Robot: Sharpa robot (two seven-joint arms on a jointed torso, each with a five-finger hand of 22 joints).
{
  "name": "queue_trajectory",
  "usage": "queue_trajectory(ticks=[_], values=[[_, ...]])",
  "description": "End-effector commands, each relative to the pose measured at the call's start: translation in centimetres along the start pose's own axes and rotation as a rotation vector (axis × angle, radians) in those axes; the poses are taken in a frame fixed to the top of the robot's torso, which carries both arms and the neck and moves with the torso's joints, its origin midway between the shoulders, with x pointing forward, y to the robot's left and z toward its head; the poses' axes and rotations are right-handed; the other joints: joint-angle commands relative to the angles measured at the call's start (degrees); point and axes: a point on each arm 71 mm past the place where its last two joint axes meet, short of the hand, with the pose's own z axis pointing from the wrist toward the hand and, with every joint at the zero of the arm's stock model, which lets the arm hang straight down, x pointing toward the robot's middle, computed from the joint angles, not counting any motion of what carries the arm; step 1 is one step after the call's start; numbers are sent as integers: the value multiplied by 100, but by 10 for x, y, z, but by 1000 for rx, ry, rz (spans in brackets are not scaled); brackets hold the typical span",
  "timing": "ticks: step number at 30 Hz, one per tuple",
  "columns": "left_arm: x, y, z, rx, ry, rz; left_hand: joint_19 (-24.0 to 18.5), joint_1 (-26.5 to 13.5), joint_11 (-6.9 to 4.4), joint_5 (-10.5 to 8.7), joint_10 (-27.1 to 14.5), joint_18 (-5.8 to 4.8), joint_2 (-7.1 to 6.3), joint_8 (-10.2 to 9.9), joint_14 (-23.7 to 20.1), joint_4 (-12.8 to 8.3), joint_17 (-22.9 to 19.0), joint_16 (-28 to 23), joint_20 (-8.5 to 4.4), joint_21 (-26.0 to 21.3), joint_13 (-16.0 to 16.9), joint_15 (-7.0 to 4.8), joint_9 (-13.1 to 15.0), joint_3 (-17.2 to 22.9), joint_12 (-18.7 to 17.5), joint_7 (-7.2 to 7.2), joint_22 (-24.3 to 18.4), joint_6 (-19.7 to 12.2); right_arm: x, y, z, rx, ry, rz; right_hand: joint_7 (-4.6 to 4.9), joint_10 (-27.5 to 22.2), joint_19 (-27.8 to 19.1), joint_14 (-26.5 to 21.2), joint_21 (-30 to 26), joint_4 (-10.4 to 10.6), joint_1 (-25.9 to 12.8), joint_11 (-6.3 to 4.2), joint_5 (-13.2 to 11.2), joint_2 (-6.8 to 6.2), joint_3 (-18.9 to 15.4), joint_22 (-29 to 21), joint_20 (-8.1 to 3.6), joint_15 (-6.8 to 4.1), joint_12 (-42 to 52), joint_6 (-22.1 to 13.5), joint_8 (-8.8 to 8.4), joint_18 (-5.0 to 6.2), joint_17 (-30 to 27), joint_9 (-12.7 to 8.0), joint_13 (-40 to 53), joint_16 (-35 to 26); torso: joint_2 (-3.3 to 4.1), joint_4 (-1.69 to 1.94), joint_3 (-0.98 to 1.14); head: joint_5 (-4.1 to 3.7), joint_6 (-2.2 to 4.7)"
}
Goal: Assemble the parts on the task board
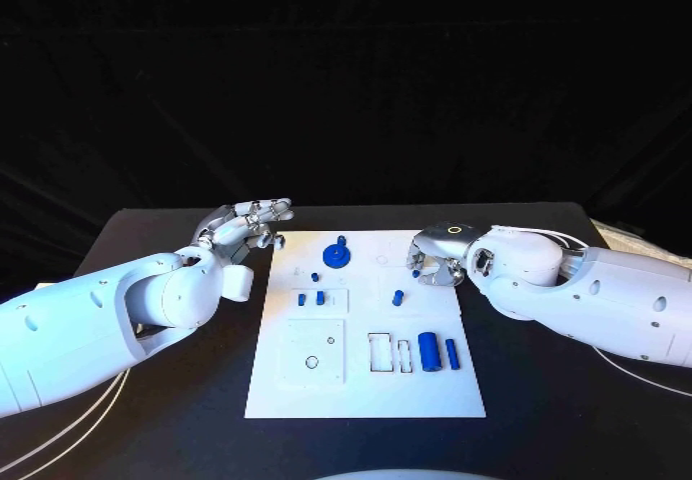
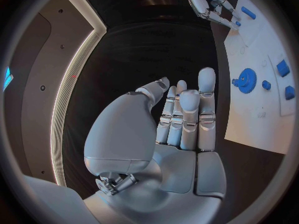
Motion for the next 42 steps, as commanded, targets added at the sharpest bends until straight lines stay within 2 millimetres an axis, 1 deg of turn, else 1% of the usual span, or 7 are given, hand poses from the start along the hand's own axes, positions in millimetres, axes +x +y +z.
queue_trajectory(ticks=[1, 9, 19, 26, 32, 37, 42], values=[[1, -1, 0, 17, 6, -18, -27, -30, 8, 7, -49, 59, 34, 22, -41, -2, -7, -24, -2, -17, 5, -13, -7, -22, 20, 10, -8, -39, 4, 0, 2, 9, 34, -35, 1, 53, -13, 49, -24, -8, 7, 2, -20, 4, 55, -9, -38, -21, -12, 58, 0, 39, -5, 9, -26, -31, 1, 3, 3, -3, -12], [1, -1, -1, 7, 7, -18, -14, 23, 12, 13, -86, 59, 56, 23, -45, -28, -9, -11, -1, -38, 13, -12, -11, -55, 52, 16, -28, -59, 9, 3, 6, 7, 49, -38, -4, 301, 62, 90, 29, -58, 45, -14, -159, 155, 295, 83, -22, 6, 36, 271, 58, 17, 82, 49, -167, 45, 1, -11, 5, 21, -31], [1, -1, -2, 2, 8, -19, -10, 73, 11, 15, -104, 63, 67, 30, -54, -58, -32, -12, -1, -71, 21, -12, -11, -74, 81, 17, -51, -64, 14, 5, 11, 3, 68, -40, -13, 515, 136, 124, 105, -148, 23, -32, -226, 247, 517, 195, 14, 46, 24, 420, 83, -5, 186, 82, -299, 155, 4, 0, 0, 10, -59], [1, 0, -2, -4, 10, -19, -10, 113, 11, 17, -116, 67, 78, 36, -66, -83, -59, -19, -3, -104, 27, -13, -11, -87, 105, 18, -74, -65, 12, 5, 11, 8, 42, -33, -2, 715, 194, 139, 183, -348, 122, -45, -450, 394, 845, 307, 24, 67, 6, 518, 98, -25, 261, 122, -378, 239, -7, -5, 1, 7, -72], [1, 0, -2, -6, 10, -19, -9, 132, 11, 18, -124, 68, 84, 39, -72, -95, -70, -21, -3, -117, 30, -13, -12, -92, 117, 18, -84, -67, 6, 6, 6, 8, -23, -3, 27, 799, 229, 143, 244, -464, 48, -23, -481, 367, 1060, 388, 53, 101, -53, 544, 83, -38, 282, 149, -423, 281, -10, -6, 3, 0, -76], [1, 0, -2, -7, 9, -18, -11, 142, 12, 19, -129, 70, 87, 40, -74, -101, -75, -22, -4, -131, 31, -14, -12, -94, 122, 19, -92, -68, -3, 6, 0, 14, -70, 15, 32, 810, 247, 144, 266, -481, 26, -20, -483, 354, 1088, 422, 57, 104, -64, 549, 80, -45, 291, 154, -427, 293, -13, -9, -3, -16, -72], [1, 0, -2, -6, 8, -18, -11, 142, 12, 19, -129, 70, 87, 40, -74, -101, -75, -22, -4, -131, 31, -14, -12, -94, 122, 19, -92, -68, -12, 4, -4, 22, -102, 23, 36, 823, 255, 146, 281, -495, -2, -18, -489, 336, 1110, 441, 61, 107, -75, 558, 79, -48, 299, 161, -430, 305, -9, -5, 1, -30, -69]])
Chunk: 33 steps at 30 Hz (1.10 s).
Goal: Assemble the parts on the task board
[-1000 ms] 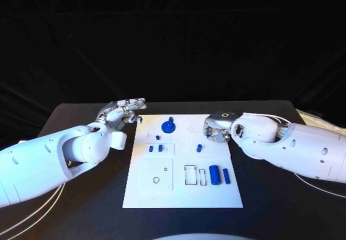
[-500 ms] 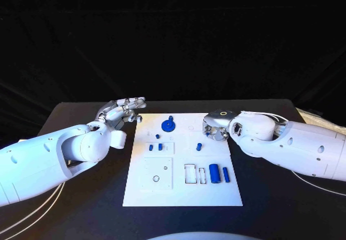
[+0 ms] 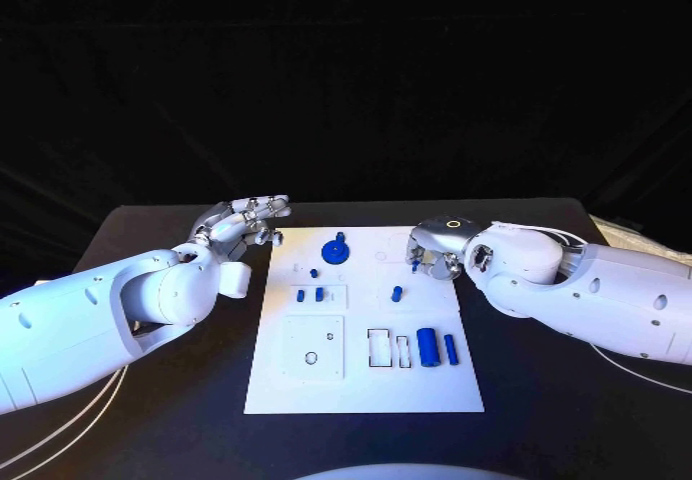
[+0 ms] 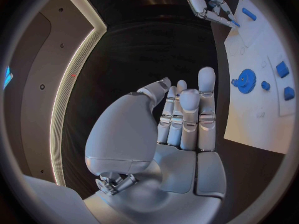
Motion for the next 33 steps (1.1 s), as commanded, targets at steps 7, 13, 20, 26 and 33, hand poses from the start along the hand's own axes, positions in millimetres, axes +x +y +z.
queue_trajectory(ticks=[7, 13, 20, 26, 33], values=[[2, 0, 0, 2, 12, -9, -12, 63, 13, 20, -55, 71, -2, 17, -54, -23, -13, -23, -4, -33, 9, 3, -9, -13, 41, 2, -14, -53, -14, 4, -7, 9, -65, 33, 11, 87, 56, 153, 46, -7, -72, -25, -24, -12, 59, 27, 1, 31, 16, 46, 14, -51, 9, 15, 5, 33, 6, 9, 1, 3, -1], [3, 0, 0, 2, 14, -10, -12, 68, 14, 20, -62, 72, -2, 16, -55, -27, -15, -23, -4, -40, 9, 4, -10, -16, 44, 4, -18, -58, -21, 24, -11, -45, -77, 73, 12, 89, 57, 153, 49, -9, -78, -25, -26, -16, 62, 30, 2, 31, 14, 48, 14, -51, 13, 16, 5, 38, 3, 4, -2, 34, -11], [6, 1, 0, 0, 23, -13, -12, 72, 16, 20, -66, 71, -1, 16, -56, -30, -17, -23, -4, -42, 10, 4, -10, -18, 46, 5, -20, -60, -27, 69, -11, -166, -81, 123, 22, 93, 60, 155, 56, -27, -82, -23, -21, -19, 83, 38, 3, 32, 4, 47, 10, -52, 21, 19, 4, 49, 6, 12, -3, 98, -43], [10, 1, 0, -1, 36, -12, -12, 73, 16, 20, -68, 71, -1, 16, -57, -31, -17, -23, -4, -43, 10, 4, -10, -19, 47, 5, -21, -61, -21, 105, -7, -262, -55, 156, 34, 97, 57, 155, 57, -54, -84, -17, -8, -21, 109, 37, 5, 35, -9, 42, 3, -51, 19, 23, 3, 53, 8, 2, -14, 215, -87], [14, 2, 0, -3, 49, -15, -12, 73, 16, 20, -68, 71, -1, 16, -57, -31, -17, -23, -4, -43, 10, 4, -10, -19, 47, 5, -21, -61, -3, 132, -2, -325, -14, 172, 46, 92, 51, 153, 56, -80, -91, -8, 12, -20, 135, 33, 8, 41, -27, 32, -8, -49, 15, 25, 2, 56, 7, -2, -10, 297, -125]])
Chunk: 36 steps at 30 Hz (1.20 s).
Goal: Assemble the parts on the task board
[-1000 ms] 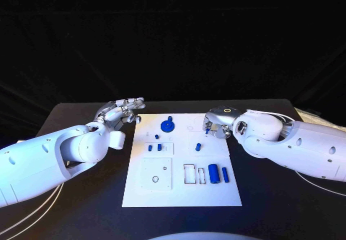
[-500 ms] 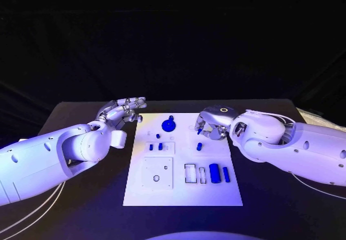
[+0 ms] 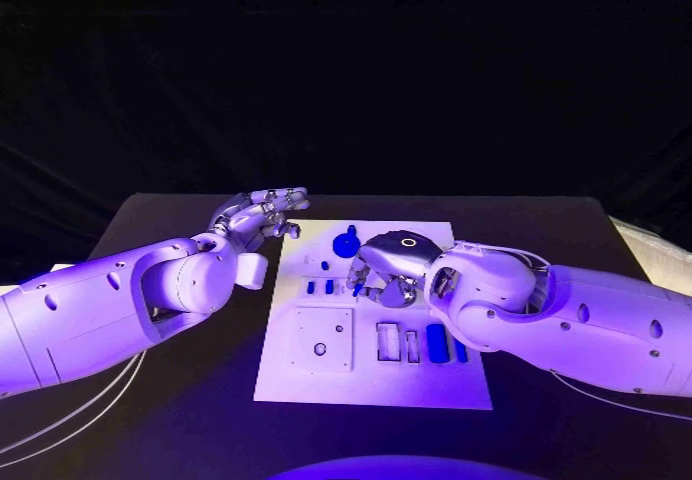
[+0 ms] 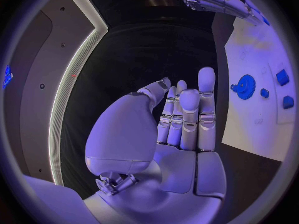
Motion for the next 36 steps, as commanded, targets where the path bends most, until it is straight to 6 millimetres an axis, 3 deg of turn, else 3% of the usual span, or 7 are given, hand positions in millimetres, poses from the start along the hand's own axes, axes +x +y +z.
queue_trajectory(ticks=[1, 6, 13, 36], values=[[5, 0, 0, 3, 28, -8, -12, 74, -5, 20, -48, 72, -1, 16, -38, -15, -5, -23, -4, -19, 6, -15, -6, -3, 23, -15, -5, -41, 12, 9, 4, -43, 37, 2, 27, 71, 30, 146, 34, -5, -61, -26, 21, 14, 29, -5, -12, 37, -30, 10, 13, -49, -1, 9, 8, 34, -2, -8, 2, 54, -28], [7, 0, -1, 2, 34, -8, -12, 74, -5, 20, -48, 72, -1, 16, -38, -15, -5, -23, -4, -19, 6, -15, -6, -3, 23, -15, -5, -41, 24, 16, 9, -61, 64, 3, 31, 67, 28, 145, 34, -19, -66, -21, 29, 10, 39, -5, -10, 40, -39, 5, 8, -48, -2, 11, 8, 36, 0, -1, 0, 73, -35], [9, 0, -1, 0, 42, -8, -14, 77, -2, 20, -56, 73, 3, 16, -42, -17, -13, -23, -3, -36, 7, -13, -7, -10, 30, -11, -15, -45, 37, 20, 14, -71, 93, -1, 32, 66, 26, 146, 33, -21, -67, -21, 30, 9, 40, -8, -9, 40, -41, 4, 7, -48, 0, 11, 7, 37, 2, -3, 11, 102, -73], [8, 0, -1, -3, 43, -7, -15, 75, 1, 20, -62, 73, 4, 17, -44, -16, -18, -24, -3, -44, 7, -11, -7, -17, 34, -9, -21, -47, 47, 20, 17, -54, 160, -24, 38, 73, 15, 142, 28, -28, -118, -14, 18, 9, 37, -18, -2, 49, -54, 14, 8, -45, -8, 20, 10, 38, 1, -6, 8, 126, -137]])
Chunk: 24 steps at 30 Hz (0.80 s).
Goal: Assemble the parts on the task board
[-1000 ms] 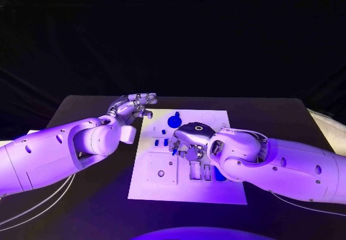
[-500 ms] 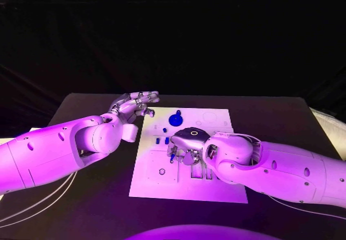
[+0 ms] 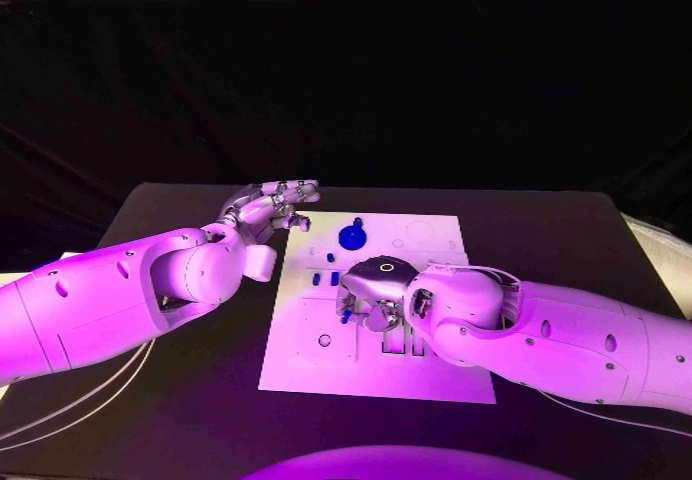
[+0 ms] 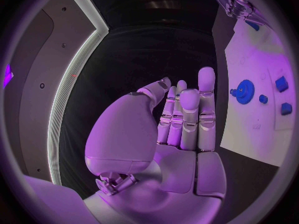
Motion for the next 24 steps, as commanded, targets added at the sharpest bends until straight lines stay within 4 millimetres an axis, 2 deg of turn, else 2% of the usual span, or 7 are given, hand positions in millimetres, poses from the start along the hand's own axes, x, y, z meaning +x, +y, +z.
queue_trajectory(ticks=[1, 24], values=[[3, 0, 0, 4, 23, -3, -15, 75, 2, 20, -22, 74, 4, 17, -44, -17, -5, -24, -3, -11, 9, -11, -8, -17, 34, -8, -5, -48, 3, 1, 0, 2, 35, -23, 40, 73, 16, 142, 28, -4, -40, -14, 21, 24, 16, -9, -2, 49, -3, 17, 40, -44, -6, 8, 11, 38, 2, -1, 2, 1, -13], [3, -1, -1, 7, 25, 2, -14, 76, 2, 21, -23, 73, 4, 17, -46, -18, -8, -25, -2, -11, 9, -11, -8, -19, 36, -8, -5, -48, 15, 4, 7, 19, 103, -49, 35, 93, 10, 138, 29, -6, -114, -16, 2, 29, -5, -8, 5, 51, -14, 33, 44, -43, -9, 22, 15, 44, 1, 3, -1, -6, -29]])
